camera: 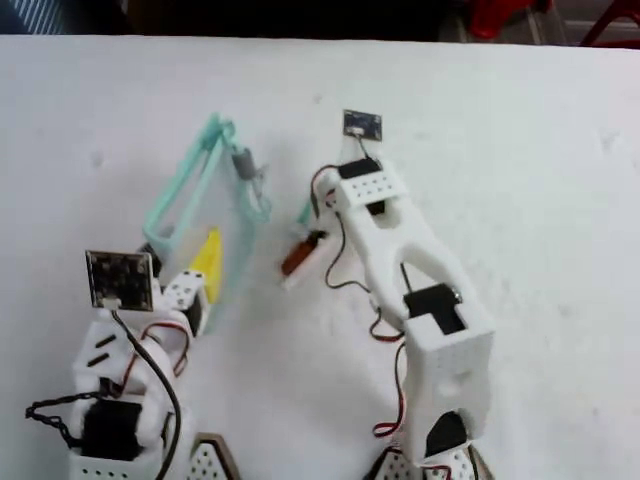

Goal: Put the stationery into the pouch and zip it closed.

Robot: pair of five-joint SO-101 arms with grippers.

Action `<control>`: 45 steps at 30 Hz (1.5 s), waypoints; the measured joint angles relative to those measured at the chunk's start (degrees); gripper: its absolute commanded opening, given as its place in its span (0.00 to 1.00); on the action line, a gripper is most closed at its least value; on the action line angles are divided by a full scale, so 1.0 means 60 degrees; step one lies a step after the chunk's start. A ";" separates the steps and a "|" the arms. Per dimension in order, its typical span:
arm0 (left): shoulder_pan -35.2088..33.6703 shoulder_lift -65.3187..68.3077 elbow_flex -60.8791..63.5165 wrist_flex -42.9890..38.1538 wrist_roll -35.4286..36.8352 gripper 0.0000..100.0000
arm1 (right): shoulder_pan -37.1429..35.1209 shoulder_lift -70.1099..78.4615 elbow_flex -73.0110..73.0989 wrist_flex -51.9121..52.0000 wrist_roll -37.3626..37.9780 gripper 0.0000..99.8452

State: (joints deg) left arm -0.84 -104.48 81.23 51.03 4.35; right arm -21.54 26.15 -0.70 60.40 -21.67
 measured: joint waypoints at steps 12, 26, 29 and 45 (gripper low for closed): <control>0.0000 0.0000 0.0000 0.0000 0.0000 0.21 | 0.0190 0.0527 -0.0381 0.0234 0.0000 0.02; 0.0000 -0.0015 0.0000 0.0059 0.0000 0.26 | 0.0132 -0.2813 -0.0337 0.1832 0.0762 0.02; 0.0000 -0.0015 0.0000 0.0059 0.0000 0.26 | 0.0088 -0.4440 -0.0337 0.2022 0.1084 0.02; 0.0322 -0.0029 0.0000 0.0059 0.0000 0.26 | -0.3927 -1.2088 -0.0352 -0.0923 0.3824 0.02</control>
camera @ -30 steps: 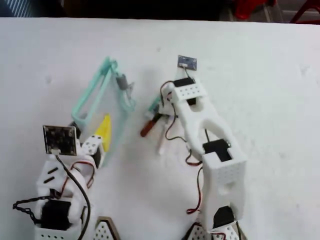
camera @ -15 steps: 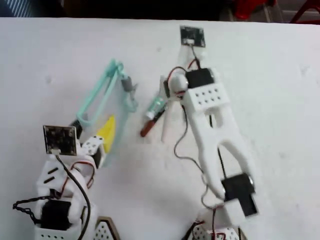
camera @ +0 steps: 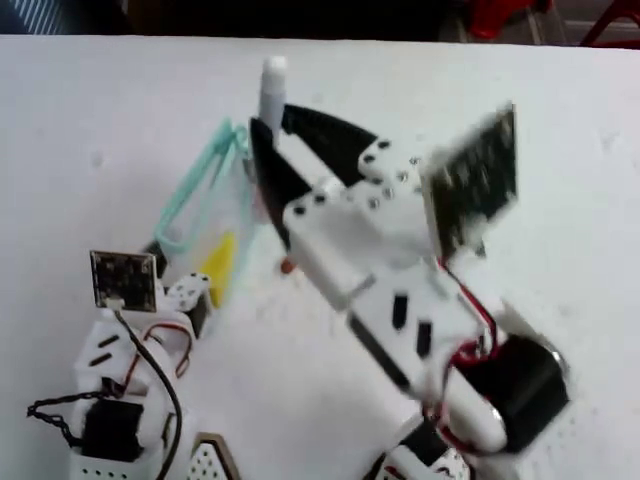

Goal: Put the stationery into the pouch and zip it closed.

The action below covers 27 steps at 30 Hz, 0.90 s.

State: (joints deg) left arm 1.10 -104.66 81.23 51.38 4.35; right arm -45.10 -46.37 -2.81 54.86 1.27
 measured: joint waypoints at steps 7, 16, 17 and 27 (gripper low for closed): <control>0.0352 0.0000 0.0000 0.0000 0.0000 0.26 | -0.0498 0.0366 0.0000 -0.0615 0.0132 0.02; 0.0630 0.0000 0.0000 0.0220 0.0000 0.26 | -0.0601 0.0982 0.0000 -0.0777 0.0132 0.02; 0.0630 0.0000 0.0000 0.0220 0.0000 0.26 | -0.0615 0.1026 0.0000 -0.0777 0.0132 0.02; 0.0630 0.0000 0.0000 0.0220 0.0000 0.26 | -0.0601 0.1582 0.0000 -0.0777 0.0205 0.02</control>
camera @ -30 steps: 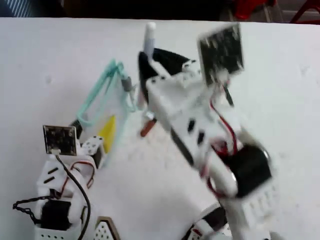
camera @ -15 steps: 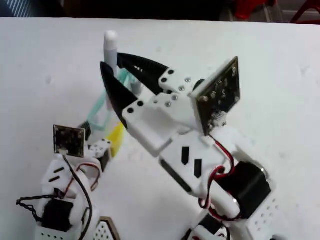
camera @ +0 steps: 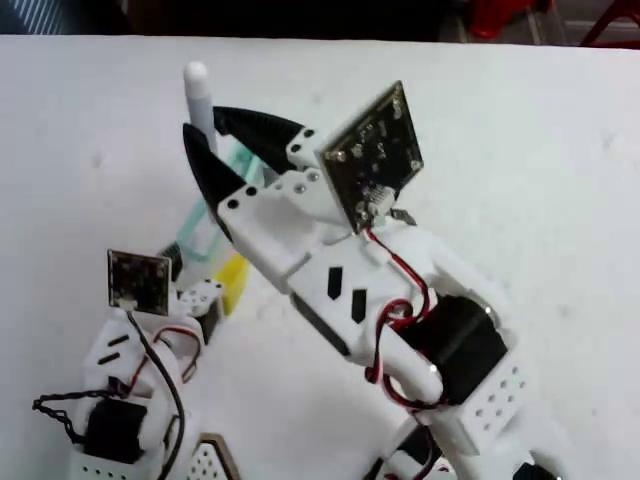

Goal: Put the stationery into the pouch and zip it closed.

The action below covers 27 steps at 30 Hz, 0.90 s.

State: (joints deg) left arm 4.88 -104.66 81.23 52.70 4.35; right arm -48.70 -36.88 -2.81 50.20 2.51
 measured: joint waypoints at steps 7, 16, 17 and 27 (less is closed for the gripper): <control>0.0000 0.0000 0.0000 0.0000 0.0000 0.26 | 0.0000 0.0352 0.0234 0.0000 0.0000 0.02; 0.0015 0.0000 0.0000 0.0000 0.0000 0.26 | -0.0073 0.0322 0.1172 0.0000 0.0000 0.02; 0.0015 0.0000 0.0000 0.0000 0.0000 0.26 | -0.0073 0.0293 0.1245 0.0000 0.0000 0.02; 0.0015 0.0000 0.0000 0.0000 0.0000 0.26 | -0.0073 -0.0264 0.2095 0.0000 0.0000 0.02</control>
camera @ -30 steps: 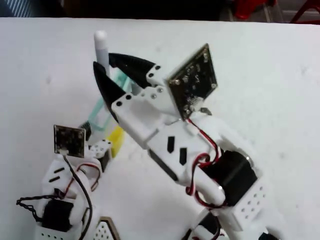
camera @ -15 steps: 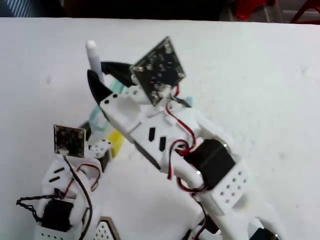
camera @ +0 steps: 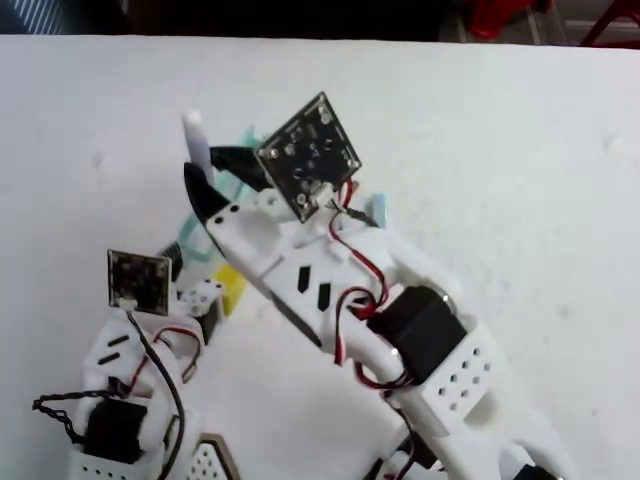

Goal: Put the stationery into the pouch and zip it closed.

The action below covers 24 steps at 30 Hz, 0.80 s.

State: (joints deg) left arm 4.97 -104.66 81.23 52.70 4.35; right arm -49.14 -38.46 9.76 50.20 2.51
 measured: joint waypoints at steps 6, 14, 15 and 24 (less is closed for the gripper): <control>0.0000 0.0000 0.0000 0.0000 0.0000 0.26 | 0.0000 -0.0059 0.0176 0.0000 0.0000 0.02; 0.0000 0.0000 0.0000 0.0000 0.0000 0.26 | 0.0000 -0.0059 0.0176 0.0000 0.0000 0.02; 0.0000 0.0000 0.0000 0.0000 0.0000 0.26 | 0.0000 -0.0059 0.0176 0.0000 0.0000 0.02; 0.0000 0.0000 0.0000 0.0000 0.0000 0.26 | 0.0000 -0.0059 0.0176 0.0000 0.0000 0.05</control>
State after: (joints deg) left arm 4.97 -104.66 81.23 52.70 4.35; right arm -49.14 -38.81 10.81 50.20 2.51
